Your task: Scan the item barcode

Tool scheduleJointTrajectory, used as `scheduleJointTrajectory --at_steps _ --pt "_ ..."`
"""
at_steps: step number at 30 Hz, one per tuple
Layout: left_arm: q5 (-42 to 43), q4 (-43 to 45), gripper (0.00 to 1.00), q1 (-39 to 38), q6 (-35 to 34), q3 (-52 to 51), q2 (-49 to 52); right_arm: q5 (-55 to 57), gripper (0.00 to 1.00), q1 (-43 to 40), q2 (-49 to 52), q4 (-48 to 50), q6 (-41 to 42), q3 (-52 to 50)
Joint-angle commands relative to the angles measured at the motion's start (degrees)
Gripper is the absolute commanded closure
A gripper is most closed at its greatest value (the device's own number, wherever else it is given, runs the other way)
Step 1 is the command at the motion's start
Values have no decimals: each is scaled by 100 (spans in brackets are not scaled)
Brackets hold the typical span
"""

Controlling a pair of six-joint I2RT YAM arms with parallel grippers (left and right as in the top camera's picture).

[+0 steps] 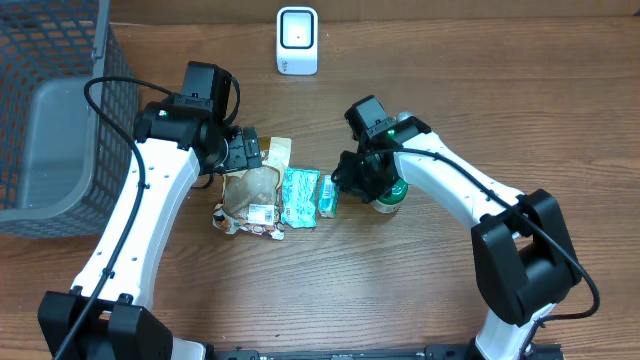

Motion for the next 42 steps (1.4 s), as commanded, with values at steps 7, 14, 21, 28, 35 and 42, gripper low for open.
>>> scheduleJointTrajectory --at_steps 7,14,21,28,35,42 --pt "-55 4 0 -7 2 63 -31 756 66 129 -221 -1480 -341 1552" --pt "-55 4 1 -7 2 63 -31 2092 53 98 -221 -2743 234 1974" --pt "-55 4 1 -7 2 63 -31 2931 10 -7 -219 -3324 859 1919" --pt "-55 4 0 -7 2 63 -31 2844 0 -7 -219 -2771 855 1325" --pt "-55 4 0 -7 2 63 -31 2734 0 -31 -216 -2100 761 597" --pt "-55 4 0 -7 2 63 -31 2083 1 -87 -216 -1471 203 199"
